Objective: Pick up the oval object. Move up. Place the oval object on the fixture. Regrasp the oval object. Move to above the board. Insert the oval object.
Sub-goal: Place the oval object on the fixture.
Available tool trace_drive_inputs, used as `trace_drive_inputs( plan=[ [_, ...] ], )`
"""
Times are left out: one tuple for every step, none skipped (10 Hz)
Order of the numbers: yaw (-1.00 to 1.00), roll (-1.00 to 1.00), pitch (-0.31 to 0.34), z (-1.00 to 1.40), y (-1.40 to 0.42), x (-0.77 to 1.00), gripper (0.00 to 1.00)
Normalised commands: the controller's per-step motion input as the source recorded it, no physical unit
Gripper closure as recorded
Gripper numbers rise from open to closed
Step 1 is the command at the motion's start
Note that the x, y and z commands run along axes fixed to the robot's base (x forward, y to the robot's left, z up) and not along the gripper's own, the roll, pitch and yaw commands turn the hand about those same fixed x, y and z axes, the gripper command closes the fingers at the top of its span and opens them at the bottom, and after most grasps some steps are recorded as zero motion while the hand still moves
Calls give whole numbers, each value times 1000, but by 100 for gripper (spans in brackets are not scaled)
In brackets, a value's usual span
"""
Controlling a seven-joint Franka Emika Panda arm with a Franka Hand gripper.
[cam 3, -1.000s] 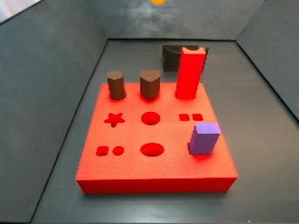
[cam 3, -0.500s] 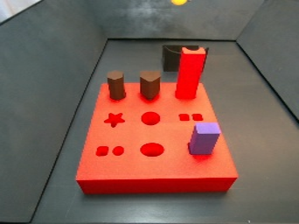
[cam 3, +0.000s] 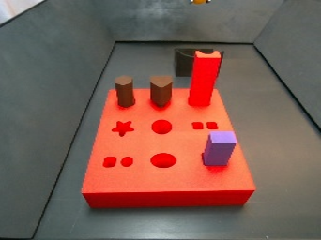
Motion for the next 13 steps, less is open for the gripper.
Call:
trace_drive_inputs(
  plan=[
    [-146, -186, 314, -6, 39, 76, 100],
    [-155, -141, 247, 2, 38, 71, 100],
    [-156, -120, 216, 4, 34, 73, 100],
    [-226, -1000, 84, -1000, 63, 104, 100],
    [-227, -1000, 59, -1000, 72, 116, 100],
    [-225, -1000, 57, -1000, 78, 125, 100],
    [-223, -1000, 54, -1000, 78, 135, 100],
    [-228, -1000, 46, -1000, 84, 143, 100],
    [-235, -995, 34, -1000, 89, 147, 100],
    [-197, -777, 10, -1000, 97, 160, 100],
    [-167, -613, -3, -1000, 103, 168, 100],
    [-141, -452, -9, -1000, 109, 176, 100],
    [-110, -267, -5, -1000, 109, 186, 100]
  ],
)
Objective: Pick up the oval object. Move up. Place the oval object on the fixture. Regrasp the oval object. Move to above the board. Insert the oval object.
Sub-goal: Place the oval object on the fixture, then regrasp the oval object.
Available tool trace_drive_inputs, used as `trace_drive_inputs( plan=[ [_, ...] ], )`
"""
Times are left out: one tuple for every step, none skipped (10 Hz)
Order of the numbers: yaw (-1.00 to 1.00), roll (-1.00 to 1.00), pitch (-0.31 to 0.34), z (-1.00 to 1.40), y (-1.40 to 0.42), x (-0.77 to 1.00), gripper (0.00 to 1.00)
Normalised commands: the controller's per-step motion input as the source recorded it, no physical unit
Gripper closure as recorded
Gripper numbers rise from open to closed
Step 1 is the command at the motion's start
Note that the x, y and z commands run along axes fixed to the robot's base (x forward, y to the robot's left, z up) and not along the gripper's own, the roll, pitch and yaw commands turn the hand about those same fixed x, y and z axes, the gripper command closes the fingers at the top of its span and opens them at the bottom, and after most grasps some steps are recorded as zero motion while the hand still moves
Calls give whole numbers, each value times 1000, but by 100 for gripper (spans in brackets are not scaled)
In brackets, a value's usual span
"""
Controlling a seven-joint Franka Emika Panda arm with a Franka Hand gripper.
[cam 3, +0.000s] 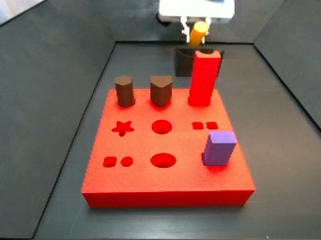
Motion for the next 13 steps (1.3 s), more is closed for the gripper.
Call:
trace_drive_inputs(
  plan=[
    [-91, -203, -6, -1000, 111, 189, 100],
    [-79, -179, -4, -951, 112, 181, 100],
    [-69, -165, -2, -779, 95, 154, 100],
    [-60, -147, 6, -572, 70, 118, 100],
    [-58, -140, 6, -472, 64, 106, 100],
    [0, 0, 0, 0, 0, 0, 0],
    [22, -15, -45, 1000, 0, 0, 0],
    [33, -8, -37, 1000, 3, -12, 0],
    [44, 14, -21, 1000, 2, -29, 0],
    [47, 32, -2, 1000, -7, -35, 0],
    [48, 40, 22, 1000, -3, -39, 0],
    [45, 43, 57, 889, 1, -39, 0],
    [34, 45, 78, 716, 2, -33, 0]
  ],
)
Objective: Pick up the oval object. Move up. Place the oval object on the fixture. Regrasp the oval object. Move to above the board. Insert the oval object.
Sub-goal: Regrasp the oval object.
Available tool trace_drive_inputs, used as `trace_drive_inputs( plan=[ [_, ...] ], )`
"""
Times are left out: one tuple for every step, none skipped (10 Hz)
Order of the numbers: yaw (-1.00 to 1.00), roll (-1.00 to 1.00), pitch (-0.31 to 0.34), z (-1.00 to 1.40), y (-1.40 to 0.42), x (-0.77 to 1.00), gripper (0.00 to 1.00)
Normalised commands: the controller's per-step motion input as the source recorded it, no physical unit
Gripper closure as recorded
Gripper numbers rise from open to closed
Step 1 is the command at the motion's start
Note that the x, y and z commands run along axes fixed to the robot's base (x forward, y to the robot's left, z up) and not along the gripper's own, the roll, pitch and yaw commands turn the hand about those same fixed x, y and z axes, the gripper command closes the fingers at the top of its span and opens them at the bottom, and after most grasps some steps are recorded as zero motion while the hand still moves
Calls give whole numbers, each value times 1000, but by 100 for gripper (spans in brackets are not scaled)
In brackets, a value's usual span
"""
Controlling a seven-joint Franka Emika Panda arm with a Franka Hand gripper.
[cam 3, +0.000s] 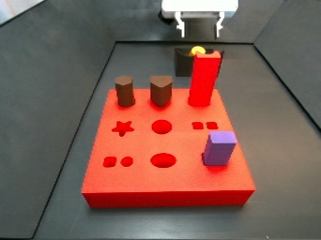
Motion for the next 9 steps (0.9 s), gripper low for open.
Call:
trace_drive_inputs(
  plan=[
    [19, 50, 94, 541, 3, -30, 0],
    [4, 49, 104, 368, 3, -31, 0],
    [13, 1000, 85, 1000, -921, -67, 0],
    [12, 1000, 82, 998, -1000, -70, 0],
    [10, 1000, 68, 954, -1000, -105, 0],
    [9, 1000, 62, 925, -1000, -125, 0],
    [8, 1000, 55, 767, -907, -117, 0],
    [7, 1000, 52, 556, -745, -88, 0],
    [7, 1000, 48, 263, -507, -57, 0]
  ],
)
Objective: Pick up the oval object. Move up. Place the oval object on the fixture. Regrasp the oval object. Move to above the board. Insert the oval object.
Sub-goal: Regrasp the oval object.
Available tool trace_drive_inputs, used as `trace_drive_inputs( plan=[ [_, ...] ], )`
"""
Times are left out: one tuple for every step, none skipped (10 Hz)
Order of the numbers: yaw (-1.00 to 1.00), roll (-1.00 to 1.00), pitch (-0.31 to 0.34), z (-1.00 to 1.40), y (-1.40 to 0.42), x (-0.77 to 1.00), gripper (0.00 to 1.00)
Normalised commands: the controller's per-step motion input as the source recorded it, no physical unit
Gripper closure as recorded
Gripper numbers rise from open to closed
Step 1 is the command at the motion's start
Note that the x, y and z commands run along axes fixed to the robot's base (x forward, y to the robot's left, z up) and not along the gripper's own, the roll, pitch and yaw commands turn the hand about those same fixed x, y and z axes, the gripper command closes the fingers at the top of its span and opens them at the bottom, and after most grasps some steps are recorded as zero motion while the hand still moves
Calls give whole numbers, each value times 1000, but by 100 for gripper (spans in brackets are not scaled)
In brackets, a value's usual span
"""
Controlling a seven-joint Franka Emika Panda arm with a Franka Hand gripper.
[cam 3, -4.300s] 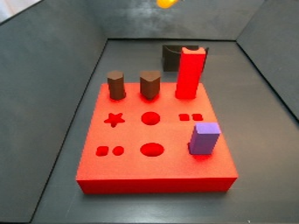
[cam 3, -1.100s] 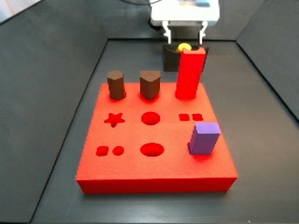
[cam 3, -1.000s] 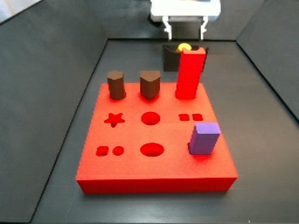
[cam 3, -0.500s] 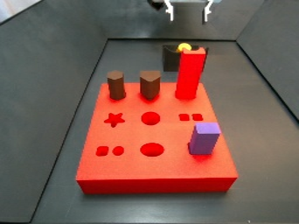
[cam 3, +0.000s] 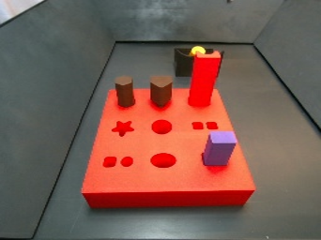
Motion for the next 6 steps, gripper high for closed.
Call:
trace_drive_inputs(
  plan=[
    [6, 1000, 47, 115, -382, -49, 0],
    [6, 1000, 42, 8, -131, -27, 0],
    [7, 1000, 42, 47, -14, -35, 0],
    [7, 1000, 37, 26, -34, -33, 0],
    [7, 1000, 31, 9, -39, -30, 0],
    [8, 1000, 26, 14, -27, -33, 0]
  ],
)
